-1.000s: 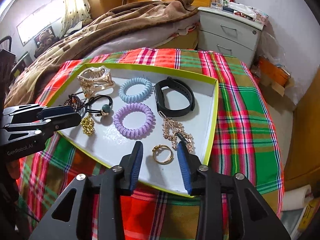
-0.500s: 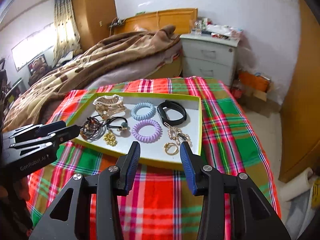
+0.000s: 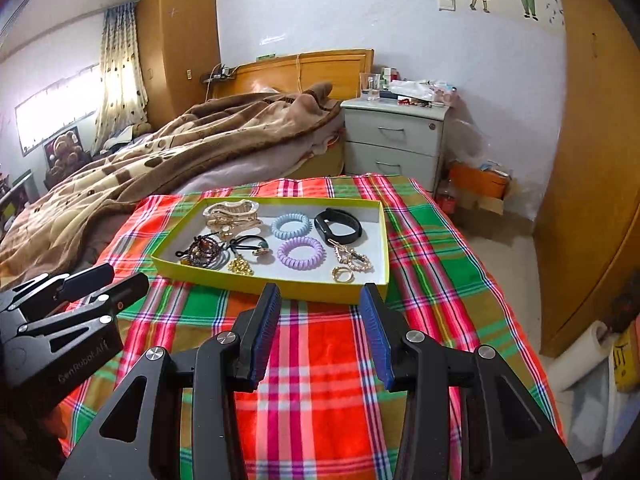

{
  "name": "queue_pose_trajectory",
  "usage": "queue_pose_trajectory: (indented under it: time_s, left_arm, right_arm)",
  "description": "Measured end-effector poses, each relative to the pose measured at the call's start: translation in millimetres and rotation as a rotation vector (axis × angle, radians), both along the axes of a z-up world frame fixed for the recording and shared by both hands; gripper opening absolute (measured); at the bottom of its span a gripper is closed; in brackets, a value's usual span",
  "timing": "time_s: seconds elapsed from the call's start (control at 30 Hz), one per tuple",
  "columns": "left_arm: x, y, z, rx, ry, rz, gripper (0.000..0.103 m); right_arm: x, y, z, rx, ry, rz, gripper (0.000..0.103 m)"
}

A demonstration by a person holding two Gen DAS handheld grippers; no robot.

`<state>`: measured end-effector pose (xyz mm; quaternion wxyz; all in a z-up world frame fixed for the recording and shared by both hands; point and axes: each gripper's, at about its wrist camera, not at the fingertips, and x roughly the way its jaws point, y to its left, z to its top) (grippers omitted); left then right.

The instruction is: Organize jewelry

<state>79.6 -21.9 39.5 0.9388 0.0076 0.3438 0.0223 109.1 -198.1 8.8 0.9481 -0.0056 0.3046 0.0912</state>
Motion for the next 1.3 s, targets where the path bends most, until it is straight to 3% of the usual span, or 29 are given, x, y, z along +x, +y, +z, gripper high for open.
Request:
queue_pose_trajectory:
  time_s: [1.3]
  left_arm:
    - [-17.4,-6.4,0.6,-0.016,0.003,-0.027,0.044]
  right_arm:
    - [-15.3,2.5,5.2,0.027,-0.025,-0.009,0.042]
